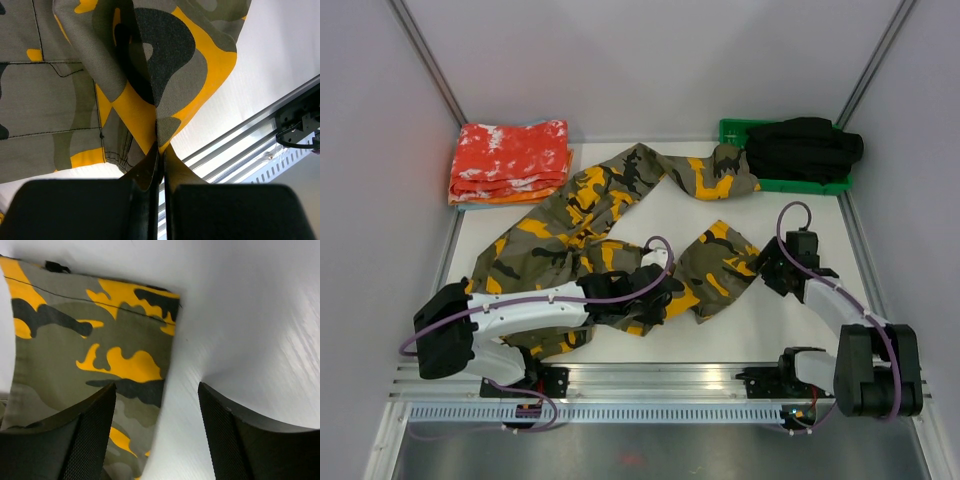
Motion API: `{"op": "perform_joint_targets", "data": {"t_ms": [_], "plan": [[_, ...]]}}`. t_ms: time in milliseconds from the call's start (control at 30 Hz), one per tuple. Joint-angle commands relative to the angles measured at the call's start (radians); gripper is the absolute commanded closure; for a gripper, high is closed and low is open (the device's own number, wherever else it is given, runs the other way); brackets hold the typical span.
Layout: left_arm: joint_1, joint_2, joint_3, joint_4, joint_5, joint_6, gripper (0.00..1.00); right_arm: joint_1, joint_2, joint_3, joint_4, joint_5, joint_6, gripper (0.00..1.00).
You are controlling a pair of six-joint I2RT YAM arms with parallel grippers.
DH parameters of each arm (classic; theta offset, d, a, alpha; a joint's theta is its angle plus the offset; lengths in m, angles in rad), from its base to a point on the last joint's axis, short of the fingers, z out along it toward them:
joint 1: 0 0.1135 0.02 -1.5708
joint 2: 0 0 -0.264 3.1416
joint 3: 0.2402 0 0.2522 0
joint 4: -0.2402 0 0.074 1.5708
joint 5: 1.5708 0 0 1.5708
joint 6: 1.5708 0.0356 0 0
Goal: Fold and stack the trousers
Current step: Flatten the trousers out
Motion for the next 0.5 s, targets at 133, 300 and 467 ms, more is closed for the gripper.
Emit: {"op": "perform_joint_targets", "data": {"t_ms": [133,300,467], "plan": [[0.009,-0.002,-0.013,0.008,0.003,-0.004,0.98,-0.001,0.157,-0.021,0.117,-0.040,0.043,0.32],[0.009,-0.005,-0.011,0.005,-0.009,-0.001,0.98,0.007,0.282,-0.010,0.178,-0.097,0.055,0.49],[0.017,-0.010,-0.005,0.005,-0.017,0.018,0.98,0.007,0.280,0.014,0.175,-0.085,0.046,0.93]]}}
